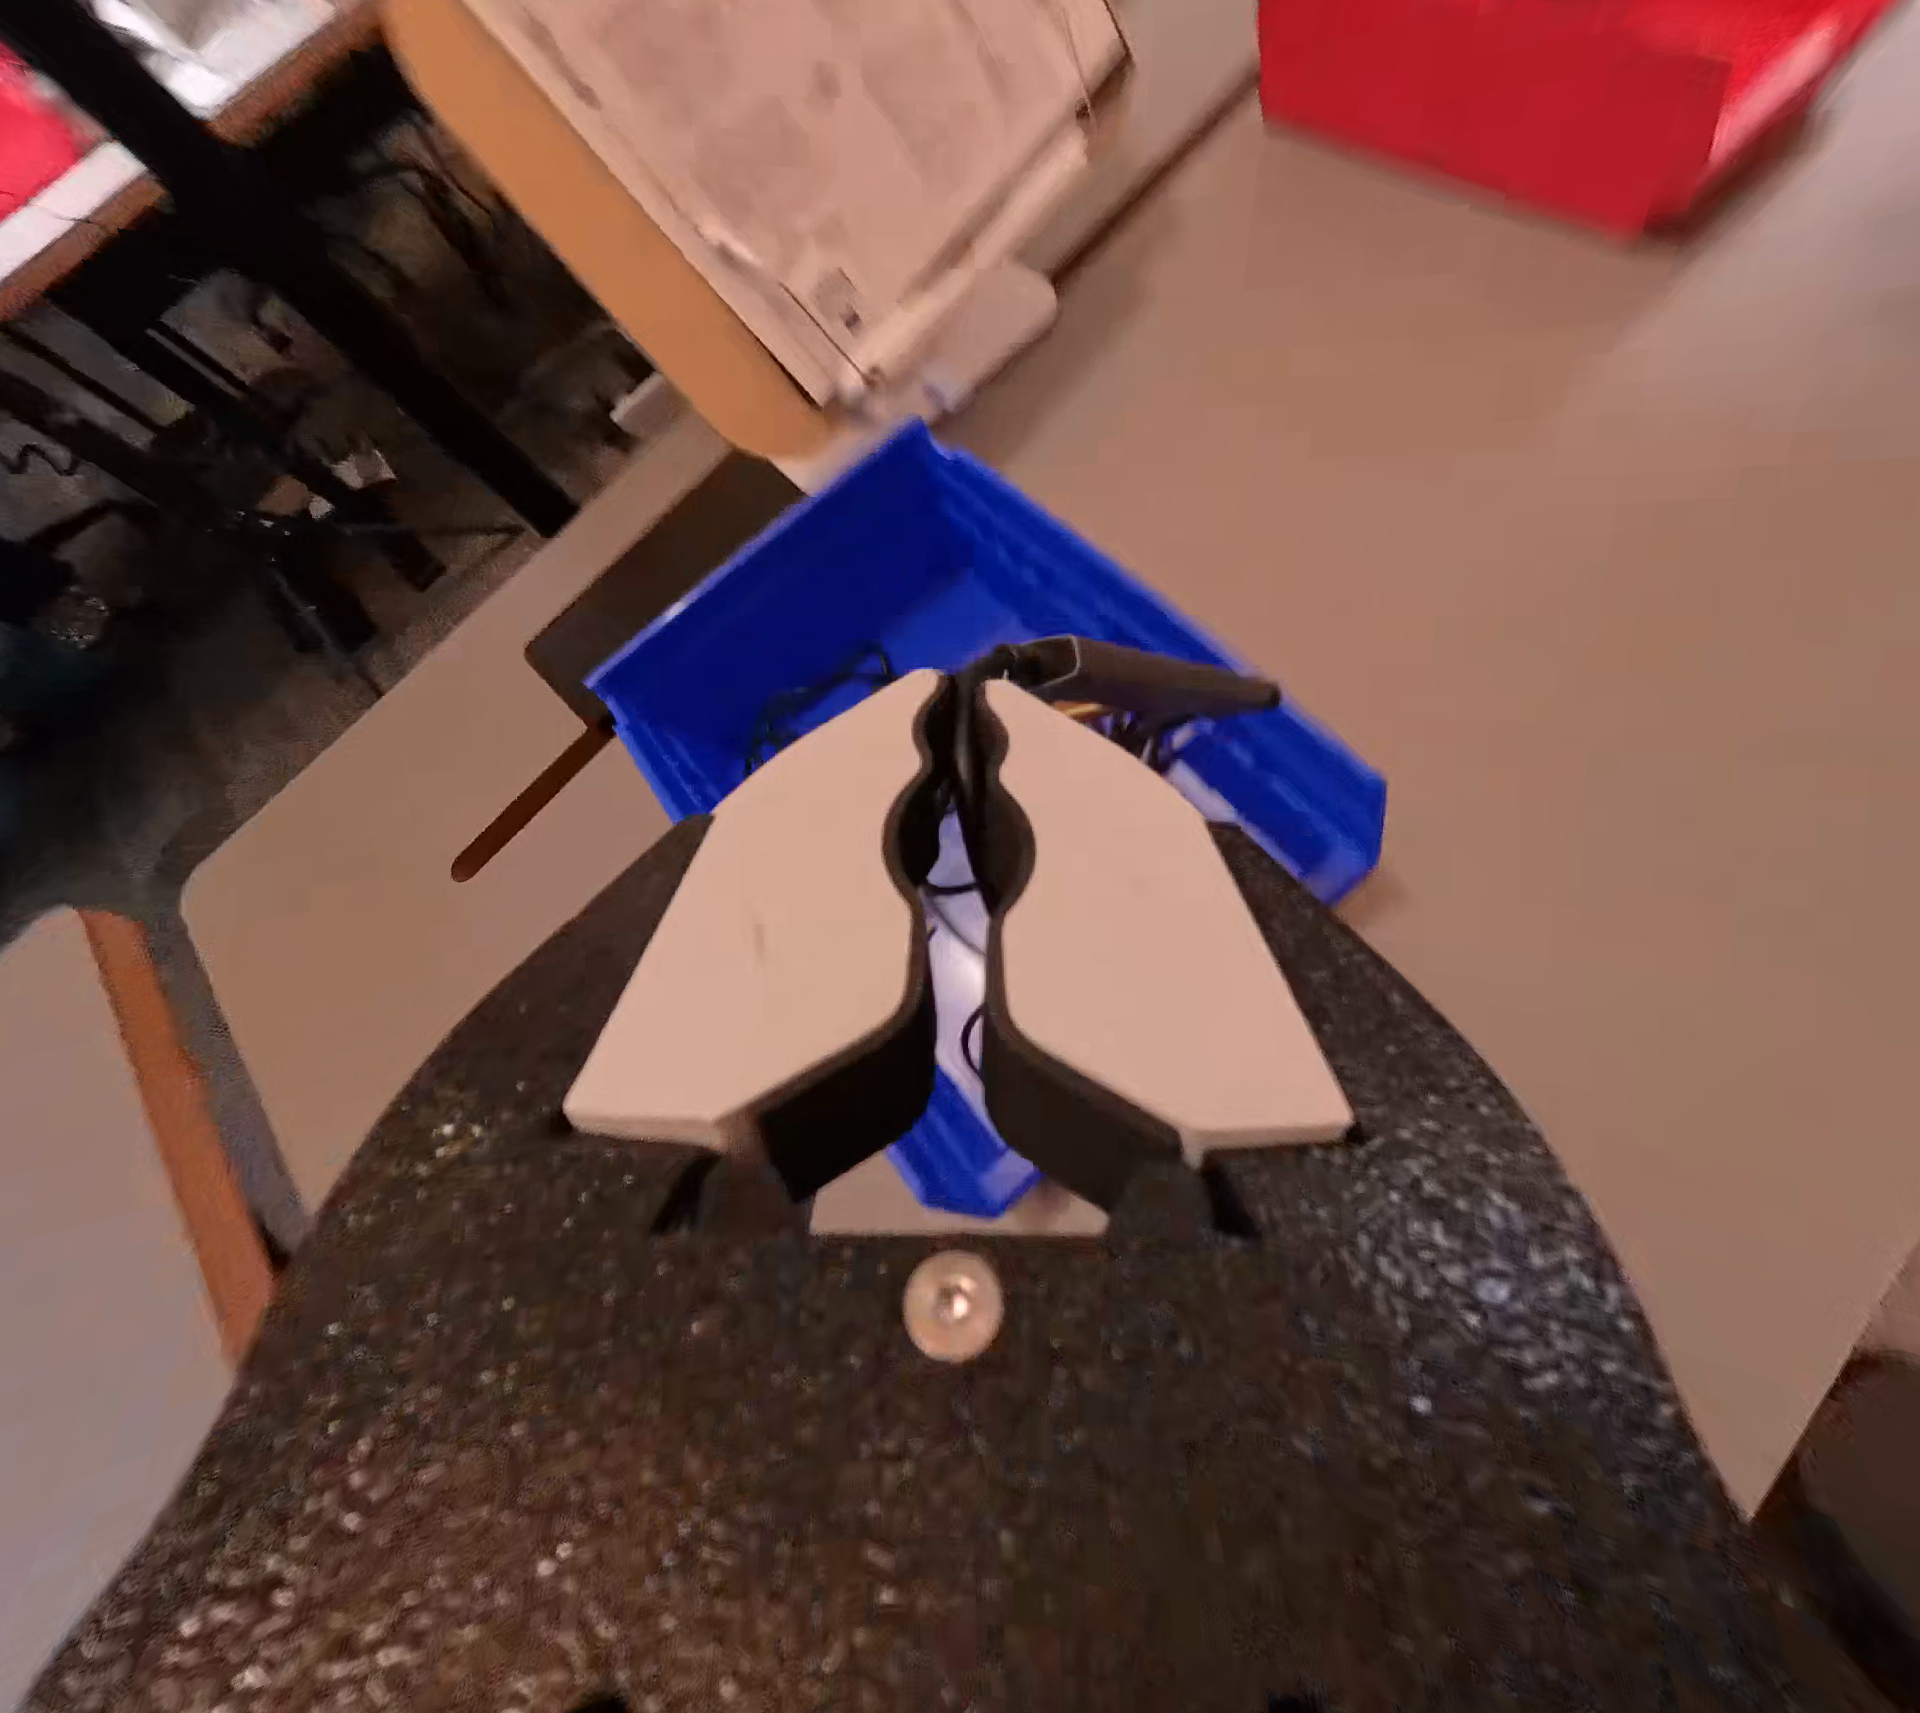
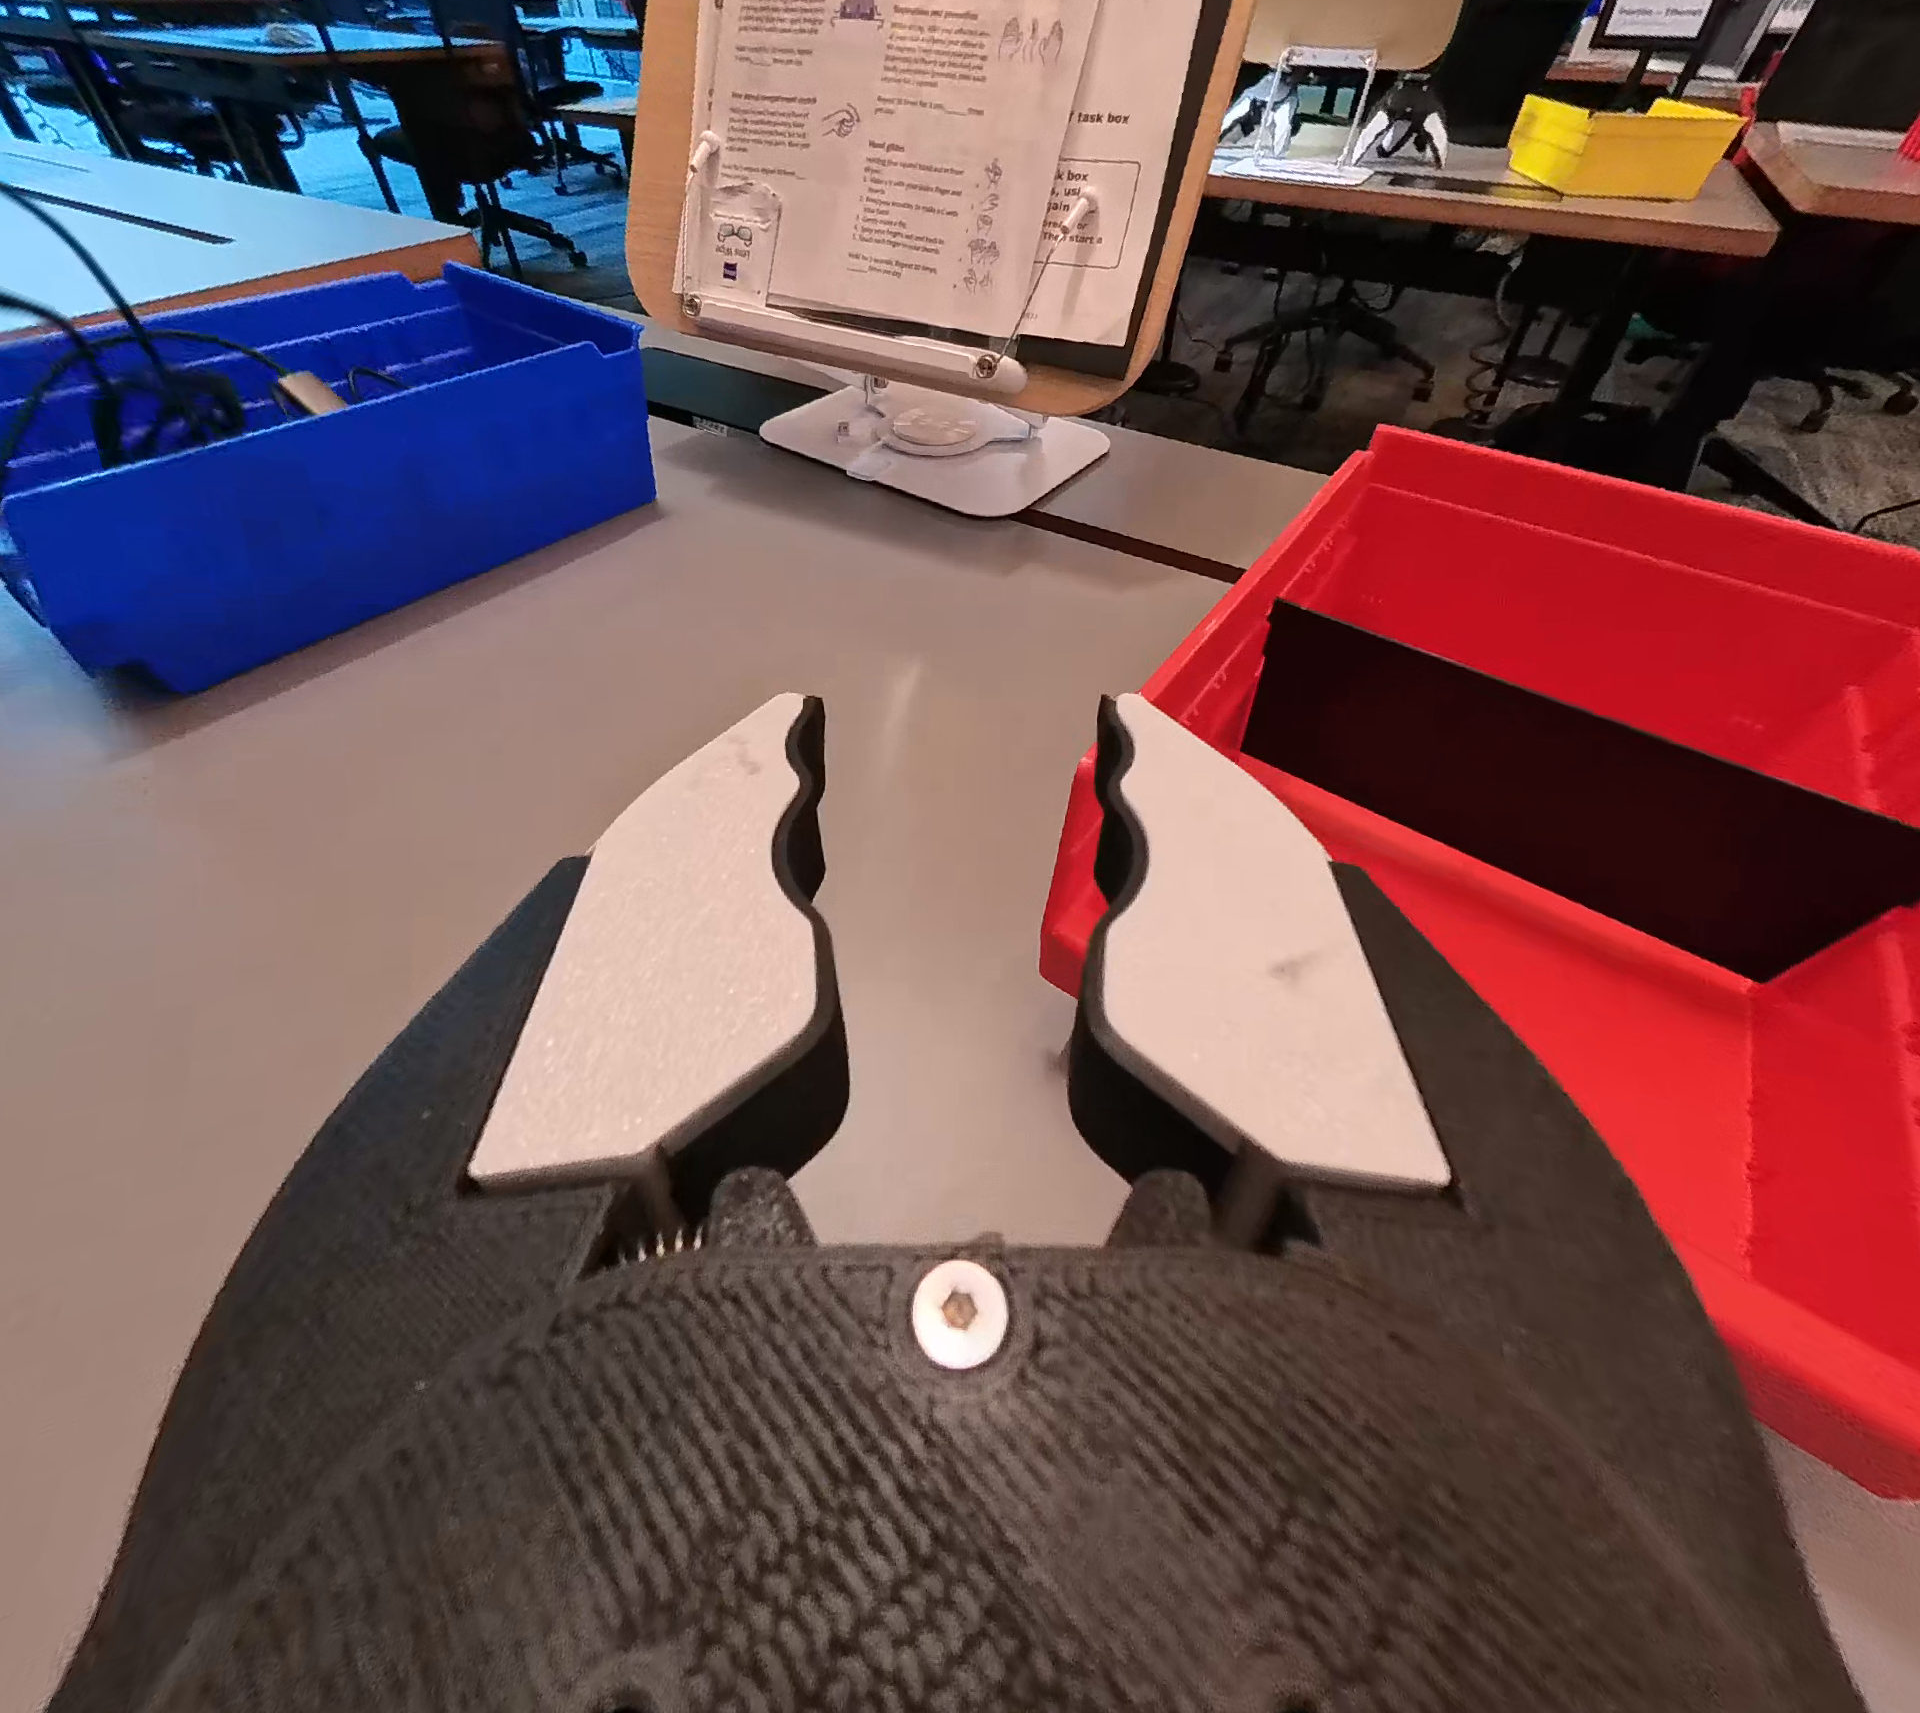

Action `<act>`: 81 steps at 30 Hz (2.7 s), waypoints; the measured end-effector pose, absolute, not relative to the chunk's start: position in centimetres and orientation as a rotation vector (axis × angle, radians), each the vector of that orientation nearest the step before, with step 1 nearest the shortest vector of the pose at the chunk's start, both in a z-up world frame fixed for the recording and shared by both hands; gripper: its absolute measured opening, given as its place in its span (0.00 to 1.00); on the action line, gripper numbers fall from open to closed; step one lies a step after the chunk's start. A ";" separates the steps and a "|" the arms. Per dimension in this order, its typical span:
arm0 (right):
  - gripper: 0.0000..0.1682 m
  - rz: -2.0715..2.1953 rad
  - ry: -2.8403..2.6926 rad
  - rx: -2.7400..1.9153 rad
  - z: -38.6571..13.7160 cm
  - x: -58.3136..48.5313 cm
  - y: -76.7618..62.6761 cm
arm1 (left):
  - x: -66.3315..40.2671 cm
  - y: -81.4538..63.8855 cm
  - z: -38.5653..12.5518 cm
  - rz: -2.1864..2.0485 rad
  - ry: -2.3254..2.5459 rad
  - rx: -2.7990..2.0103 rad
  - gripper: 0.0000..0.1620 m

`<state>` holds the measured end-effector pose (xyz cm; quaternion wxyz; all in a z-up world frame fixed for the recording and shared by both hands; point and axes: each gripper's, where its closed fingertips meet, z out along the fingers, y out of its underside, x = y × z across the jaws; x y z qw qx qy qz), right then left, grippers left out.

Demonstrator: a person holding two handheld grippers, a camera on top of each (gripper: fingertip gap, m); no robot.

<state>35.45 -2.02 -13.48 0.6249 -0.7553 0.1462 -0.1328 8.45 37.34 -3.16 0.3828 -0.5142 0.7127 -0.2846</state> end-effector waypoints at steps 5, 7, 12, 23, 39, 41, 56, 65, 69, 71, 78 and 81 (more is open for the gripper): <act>0.30 -0.302 0.332 -1.738 -13.7 35.4 -1.9 | 8.2 37.5 2.0 -0.883 1.606 -1.266 0.01; 0.30 -0.293 0.334 -1.743 -13.9 35.4 -1.7 | 8.2 37.3 4.0 -0.891 1.529 -1.198 0.01; 0.30 -0.283 0.315 -1.751 -14.0 34.9 -1.3 | 8.0 34.6 9.4 -0.966 1.412 -1.031 0.01; 0.36 0.048 0.036 -1.519 -7.1 26.7 -0.1 | 10.1 21.4 11.2 -1.111 1.633 -0.601 0.01; 0.14 0.231 -0.313 -1.645 -12.1 16.7 5.6 | 16.6 8.9 -4.9 -1.297 1.937 -0.475 0.01; 0.14 0.225 -0.343 -1.662 -12.5 16.7 5.6 | 16.4 8.8 -5.2 -1.299 1.954 -0.465 0.01; 0.13 -0.695 -0.805 -1.759 -14.6 18.5 6.0 | 15.5 7.9 -12.6 -1.113 2.208 -0.574 0.29; 0.13 -0.636 -0.846 -1.722 -14.3 17.9 5.4 | 16.1 7.2 -13.4 -1.240 2.107 -0.529 0.16; 0.13 -0.614 -0.865 -1.701 -14.2 18.0 5.0 | 16.1 6.6 -13.6 -1.396 2.035 -0.505 0.15; 0.13 -0.610 -0.886 -1.688 -14.2 18.0 4.8 | 16.2 6.3 -13.4 -1.501 1.992 -0.513 0.15; 0.13 -0.542 -0.944 -1.691 -14.6 17.5 4.1 | 16.1 4.2 -14.5 -1.589 2.026 -0.494 0.16; 0.13 -0.563 -0.957 -1.720 -15.1 18.0 4.0 | 16.6 4.0 -15.0 -1.518 2.010 -0.497 0.16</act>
